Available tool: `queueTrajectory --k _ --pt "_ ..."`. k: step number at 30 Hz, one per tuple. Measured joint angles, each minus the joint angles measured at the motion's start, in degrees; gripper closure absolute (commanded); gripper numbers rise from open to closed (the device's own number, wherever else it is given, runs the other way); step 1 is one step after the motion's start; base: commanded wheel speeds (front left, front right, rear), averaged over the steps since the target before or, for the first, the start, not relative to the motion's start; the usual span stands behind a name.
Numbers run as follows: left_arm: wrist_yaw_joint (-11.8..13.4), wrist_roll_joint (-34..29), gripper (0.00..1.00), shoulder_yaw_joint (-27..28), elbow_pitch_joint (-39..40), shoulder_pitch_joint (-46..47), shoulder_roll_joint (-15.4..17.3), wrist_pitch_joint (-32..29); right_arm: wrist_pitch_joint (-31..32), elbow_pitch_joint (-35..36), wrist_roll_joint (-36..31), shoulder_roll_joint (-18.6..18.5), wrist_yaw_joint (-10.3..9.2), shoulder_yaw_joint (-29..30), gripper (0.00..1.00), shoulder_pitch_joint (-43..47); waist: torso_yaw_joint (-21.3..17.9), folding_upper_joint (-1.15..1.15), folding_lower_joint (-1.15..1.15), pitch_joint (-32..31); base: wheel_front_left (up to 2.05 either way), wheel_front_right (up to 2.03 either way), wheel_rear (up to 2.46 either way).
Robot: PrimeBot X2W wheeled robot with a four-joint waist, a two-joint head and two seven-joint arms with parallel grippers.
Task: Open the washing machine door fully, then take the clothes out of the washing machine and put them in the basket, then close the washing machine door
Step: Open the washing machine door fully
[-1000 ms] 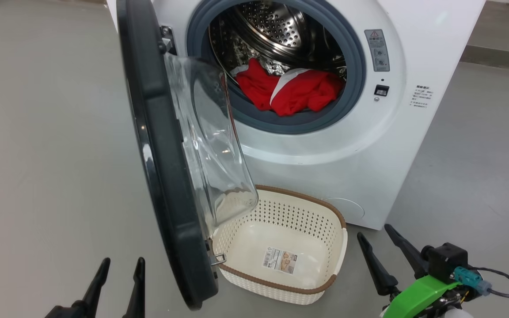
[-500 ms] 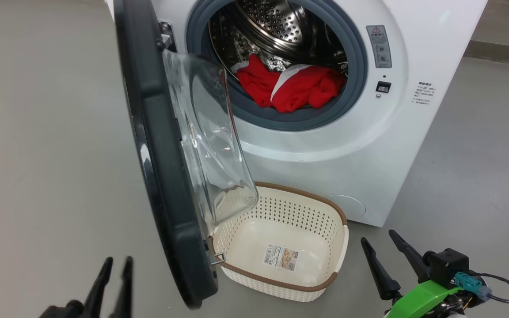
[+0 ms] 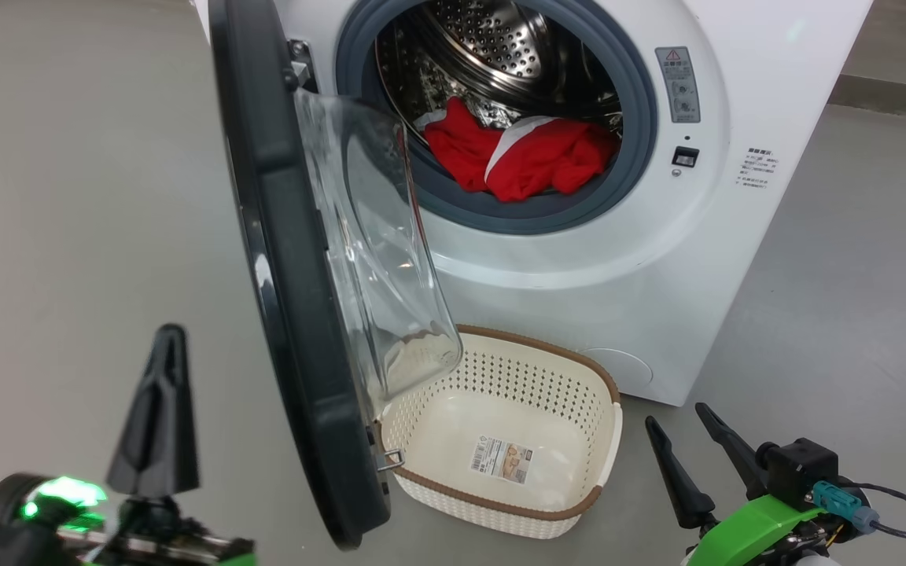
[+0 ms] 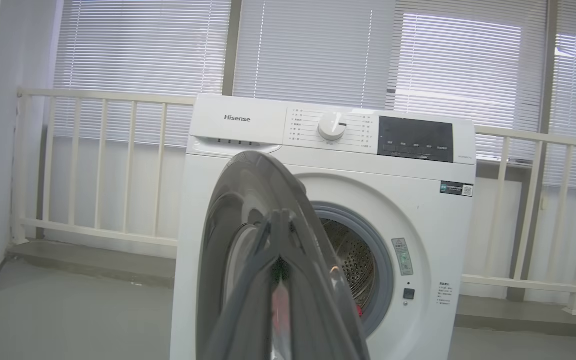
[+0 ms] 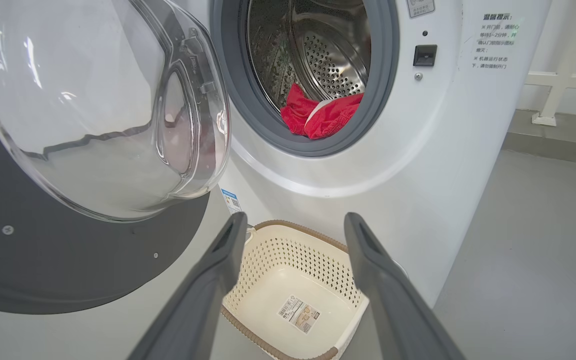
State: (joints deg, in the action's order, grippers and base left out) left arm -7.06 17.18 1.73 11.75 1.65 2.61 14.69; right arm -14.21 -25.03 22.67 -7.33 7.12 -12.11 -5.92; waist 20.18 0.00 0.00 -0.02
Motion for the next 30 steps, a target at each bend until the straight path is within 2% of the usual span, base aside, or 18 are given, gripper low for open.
queueTrajectory --k 3,7,14,25,30 --pt "0.1 0.1 1.00 -4.9 4.6 -0.1 0.0 0.0 0.0 0.1 0.0 0.1 0.00 0.0 0.00 0.0 -0.1 0.00 0.00 0.0 0.00 0.00 0.00" --pt "0.1 -1.1 1.00 -12.2 5.8 -0.9 0.1 0.0 0.0 0.2 0.0 0.1 0.00 0.0 0.00 0.0 -0.2 0.00 0.00 0.2 0.00 0.00 0.00" --pt "0.1 -0.3 1.00 -20.2 -0.9 -3.0 0.2 0.0 0.0 0.2 -0.1 0.1 0.00 -0.1 0.00 0.0 -0.5 0.00 0.00 0.3 0.00 0.00 0.00" --pt "1.8 3.5 1.00 -21.6 -15.7 -2.3 0.2 0.0 0.0 0.5 -1.0 0.1 0.00 -0.1 0.00 0.0 -0.9 0.00 0.01 0.4 0.00 0.00 0.00" --pt "2.3 4.6 1.00 -21.0 -18.6 -1.0 0.2 0.0 0.0 0.7 -1.0 0.1 0.00 -0.1 0.00 0.0 -1.0 0.00 0.00 0.4 0.00 0.00 0.00"
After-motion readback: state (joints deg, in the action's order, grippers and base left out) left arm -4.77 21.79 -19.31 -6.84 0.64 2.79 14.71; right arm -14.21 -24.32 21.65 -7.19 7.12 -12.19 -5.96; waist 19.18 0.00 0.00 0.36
